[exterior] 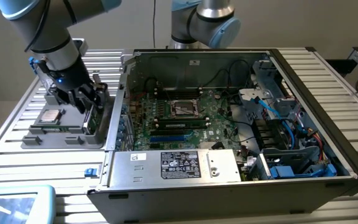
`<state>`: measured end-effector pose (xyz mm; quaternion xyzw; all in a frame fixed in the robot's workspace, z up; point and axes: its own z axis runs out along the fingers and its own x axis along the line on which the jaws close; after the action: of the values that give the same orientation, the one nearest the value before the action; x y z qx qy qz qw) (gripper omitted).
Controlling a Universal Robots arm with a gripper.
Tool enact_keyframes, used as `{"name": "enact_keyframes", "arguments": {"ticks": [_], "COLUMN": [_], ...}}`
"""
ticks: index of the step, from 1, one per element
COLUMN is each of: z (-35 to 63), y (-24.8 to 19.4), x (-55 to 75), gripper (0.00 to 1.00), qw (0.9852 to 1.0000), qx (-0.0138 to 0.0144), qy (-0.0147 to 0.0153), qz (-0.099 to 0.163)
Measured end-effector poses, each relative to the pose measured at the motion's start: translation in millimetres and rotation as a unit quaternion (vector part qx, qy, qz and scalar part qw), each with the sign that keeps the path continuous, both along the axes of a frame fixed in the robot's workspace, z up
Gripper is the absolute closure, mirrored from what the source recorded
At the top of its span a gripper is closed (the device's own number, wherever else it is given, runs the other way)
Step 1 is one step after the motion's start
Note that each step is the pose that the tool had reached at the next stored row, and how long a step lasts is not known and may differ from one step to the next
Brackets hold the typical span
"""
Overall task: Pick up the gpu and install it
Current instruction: 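Pick up the gpu and move the gpu toward the slot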
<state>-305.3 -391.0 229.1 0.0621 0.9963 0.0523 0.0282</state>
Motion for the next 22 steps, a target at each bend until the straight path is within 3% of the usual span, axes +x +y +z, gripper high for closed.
{"name": "enact_keyframes", "arguments": {"ticks": [7, 17, 20, 22], "z": [-2.1, -3.1, -3.5, -3.5], "y": [0.8, 1.2, 1.1, 1.2], "x": [0.9, 1.7, 3.0, 4.0], "gripper": [0.44, 0.44, 0.53, 0.65], "qw": [1.0, 1.0, 1.0, 1.0], "qx": [-0.0032, -0.0038, -0.0039, -0.0041], "qy": [-0.0001, -0.0001, -0.0001, -0.0001], "qz": [0.0, -0.001, -0.001, -0.001]}}
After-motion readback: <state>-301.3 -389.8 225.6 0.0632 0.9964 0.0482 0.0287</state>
